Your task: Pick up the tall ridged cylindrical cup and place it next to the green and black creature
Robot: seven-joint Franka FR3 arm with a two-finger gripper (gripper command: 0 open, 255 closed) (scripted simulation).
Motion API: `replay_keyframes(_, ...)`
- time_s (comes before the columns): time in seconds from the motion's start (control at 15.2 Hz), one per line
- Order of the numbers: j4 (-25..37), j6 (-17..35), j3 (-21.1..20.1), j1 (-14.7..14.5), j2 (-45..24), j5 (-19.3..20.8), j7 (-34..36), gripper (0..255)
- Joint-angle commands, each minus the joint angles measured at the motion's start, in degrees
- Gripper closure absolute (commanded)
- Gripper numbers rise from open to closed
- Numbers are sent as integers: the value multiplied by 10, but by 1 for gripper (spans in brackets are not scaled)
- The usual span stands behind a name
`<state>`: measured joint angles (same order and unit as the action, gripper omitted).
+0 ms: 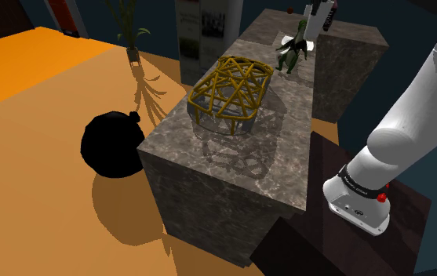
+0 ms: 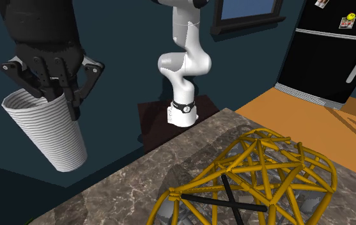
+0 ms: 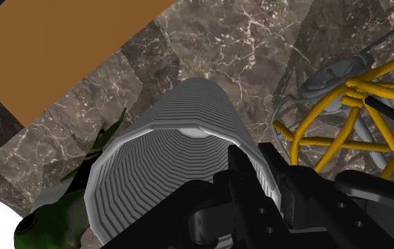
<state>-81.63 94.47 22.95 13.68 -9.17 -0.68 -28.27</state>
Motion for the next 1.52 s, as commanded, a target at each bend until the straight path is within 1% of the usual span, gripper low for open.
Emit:
replay_keyframes(0.0, -20, 17, -1, -2, 4, 2, 2, 255)
replay_keyframes(0.66, -113, 98, -2, -6, 16, 7, 8, 255)
replay_keyframes(1.45, -199, 189, -4, -7, 11, 5, 9, 255)
